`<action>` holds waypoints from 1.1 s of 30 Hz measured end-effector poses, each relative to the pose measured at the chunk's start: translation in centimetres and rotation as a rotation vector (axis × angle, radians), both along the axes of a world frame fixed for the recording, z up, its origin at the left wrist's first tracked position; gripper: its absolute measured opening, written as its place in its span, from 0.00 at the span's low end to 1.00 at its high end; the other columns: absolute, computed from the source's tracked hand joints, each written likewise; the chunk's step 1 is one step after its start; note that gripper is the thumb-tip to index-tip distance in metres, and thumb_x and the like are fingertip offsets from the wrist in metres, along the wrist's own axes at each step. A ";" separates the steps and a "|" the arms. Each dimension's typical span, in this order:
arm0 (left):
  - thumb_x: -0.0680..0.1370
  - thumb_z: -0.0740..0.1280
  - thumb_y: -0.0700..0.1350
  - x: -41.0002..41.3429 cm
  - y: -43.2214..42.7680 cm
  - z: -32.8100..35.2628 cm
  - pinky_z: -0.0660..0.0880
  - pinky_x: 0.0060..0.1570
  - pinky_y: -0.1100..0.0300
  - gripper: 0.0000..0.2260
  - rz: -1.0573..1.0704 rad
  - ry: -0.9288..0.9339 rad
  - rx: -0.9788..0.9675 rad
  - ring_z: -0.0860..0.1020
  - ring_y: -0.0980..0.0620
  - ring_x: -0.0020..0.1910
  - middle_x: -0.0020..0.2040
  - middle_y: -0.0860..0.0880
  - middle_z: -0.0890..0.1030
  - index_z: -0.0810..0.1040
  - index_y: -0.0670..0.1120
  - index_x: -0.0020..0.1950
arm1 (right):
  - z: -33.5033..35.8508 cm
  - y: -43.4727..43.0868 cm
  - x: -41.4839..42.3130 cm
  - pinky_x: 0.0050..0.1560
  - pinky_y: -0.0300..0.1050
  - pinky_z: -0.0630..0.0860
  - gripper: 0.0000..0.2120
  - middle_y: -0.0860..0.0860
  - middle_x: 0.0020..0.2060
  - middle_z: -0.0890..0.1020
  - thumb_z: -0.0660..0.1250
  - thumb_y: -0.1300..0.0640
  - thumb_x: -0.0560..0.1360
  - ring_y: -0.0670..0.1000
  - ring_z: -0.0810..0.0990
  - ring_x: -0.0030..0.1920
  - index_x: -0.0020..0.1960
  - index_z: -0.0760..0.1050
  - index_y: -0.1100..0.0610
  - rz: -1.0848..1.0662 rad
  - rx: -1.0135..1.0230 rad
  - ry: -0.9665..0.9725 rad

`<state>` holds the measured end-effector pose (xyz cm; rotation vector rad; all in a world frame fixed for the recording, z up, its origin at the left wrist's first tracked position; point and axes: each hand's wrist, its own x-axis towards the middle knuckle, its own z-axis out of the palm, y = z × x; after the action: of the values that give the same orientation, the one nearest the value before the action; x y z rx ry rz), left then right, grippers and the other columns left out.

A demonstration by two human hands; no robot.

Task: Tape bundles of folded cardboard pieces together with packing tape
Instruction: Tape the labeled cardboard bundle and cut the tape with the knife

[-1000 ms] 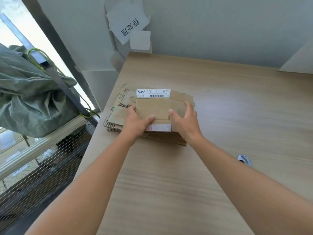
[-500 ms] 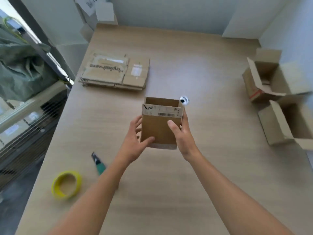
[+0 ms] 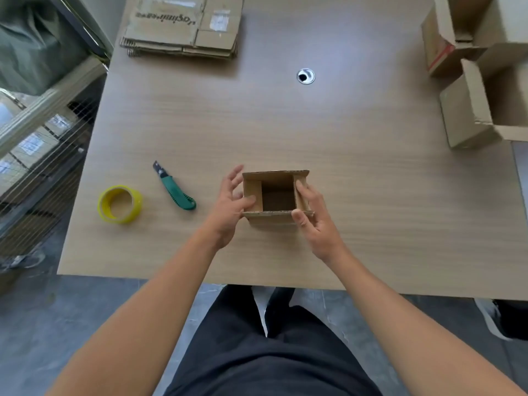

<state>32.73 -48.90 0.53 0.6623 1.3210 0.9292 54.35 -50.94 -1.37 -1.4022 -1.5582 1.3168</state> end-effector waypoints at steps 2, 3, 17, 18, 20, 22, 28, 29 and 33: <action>0.78 0.62 0.27 -0.1 0.6 0.2 0.79 0.38 0.57 0.25 -0.028 -0.010 0.036 0.80 0.51 0.52 0.61 0.53 0.75 0.74 0.56 0.63 | -0.2 0.3 0.0 0.74 0.63 0.68 0.28 0.49 0.75 0.65 0.62 0.31 0.77 0.53 0.61 0.79 0.75 0.66 0.36 -0.028 0.012 0.009; 0.77 0.61 0.26 -0.1 0.9 0.4 0.79 0.36 0.55 0.24 -0.022 -0.008 0.044 0.79 0.48 0.52 0.60 0.50 0.76 0.75 0.55 0.60 | -0.2 0.6 -0.2 0.72 0.63 0.69 0.26 0.50 0.74 0.65 0.63 0.31 0.76 0.53 0.63 0.78 0.73 0.67 0.33 -0.046 0.017 0.012; 0.79 0.66 0.56 -0.2 -0.4 -2.2 0.80 0.43 0.58 0.08 -0.031 -0.063 0.034 0.80 0.50 0.57 0.63 0.54 0.77 0.80 0.53 0.50 | -2.5 1.1 -0.1 0.58 0.41 0.80 0.32 0.51 0.71 0.66 0.71 0.49 0.78 0.41 0.71 0.69 0.73 0.54 0.39 -0.062 -0.101 0.041; 0.81 0.66 0.52 0.1 -1.0 -3.0 0.81 0.43 0.56 0.05 -0.041 -0.014 0.019 0.81 0.47 0.55 0.62 0.50 0.78 0.78 0.53 0.52 | -3.1 0.6 0.1 0.61 0.37 0.77 0.36 0.50 0.71 0.65 0.71 0.50 0.79 0.38 0.67 0.69 0.77 0.51 0.39 -0.005 -0.102 -0.027; 0.83 0.64 0.45 0.8 -2.5 -4.3 0.82 0.50 0.50 0.07 -0.067 0.147 0.039 0.81 0.43 0.58 0.63 0.46 0.76 0.72 0.56 0.58 | -4.2 -0.4 0.5 0.66 0.32 0.68 0.37 0.51 0.68 0.64 0.68 0.47 0.80 0.32 0.63 0.67 0.81 0.50 0.44 0.094 -0.108 -0.137; 0.84 0.61 0.45 1.4 -3.7 -5.1 0.79 0.59 0.46 0.13 -0.098 0.329 0.128 0.76 0.45 0.64 0.67 0.48 0.72 0.67 0.59 0.65 | -4.4 -1.2 0.3 0.69 0.39 0.64 0.34 0.51 0.65 0.64 0.64 0.45 0.82 0.38 0.65 0.66 0.82 0.51 0.46 0.107 -0.124 -0.198; 0.85 0.59 0.46 1.5 -2.8 -4.9 0.79 0.59 0.46 0.18 -0.061 0.451 0.116 0.77 0.47 0.62 0.67 0.47 0.71 0.63 0.54 0.74 | -3.6 -0.4 -2.3 0.80 0.60 0.48 0.30 0.53 0.82 0.48 0.47 0.39 0.84 0.57 0.45 0.82 0.83 0.52 0.48 0.196 0.189 -0.680; 0.85 0.59 0.46 1.0 -2.5 -4.7 0.80 0.57 0.50 0.18 -0.071 0.410 0.089 0.78 0.51 0.60 0.67 0.47 0.71 0.62 0.54 0.75 | -3.5 -0.1 -2.6 0.81 0.58 0.41 0.31 0.51 0.83 0.42 0.46 0.38 0.83 0.55 0.38 0.82 0.83 0.47 0.47 0.241 0.172 -0.736; 0.86 0.57 0.50 -3.3 -2.2 -3.6 0.71 0.67 0.61 0.21 -0.198 0.482 0.082 0.71 0.64 0.67 0.73 0.55 0.68 0.60 0.52 0.79 | -3.1 1.0 -4.1 0.79 0.54 0.32 0.35 0.50 0.81 0.34 0.42 0.33 0.82 0.52 0.29 0.80 0.83 0.37 0.47 0.379 0.210 -0.920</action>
<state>29.45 -51.08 -3.05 1.1092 1.6077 0.6859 50.28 -49.97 -4.43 -1.7380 -2.5713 0.6421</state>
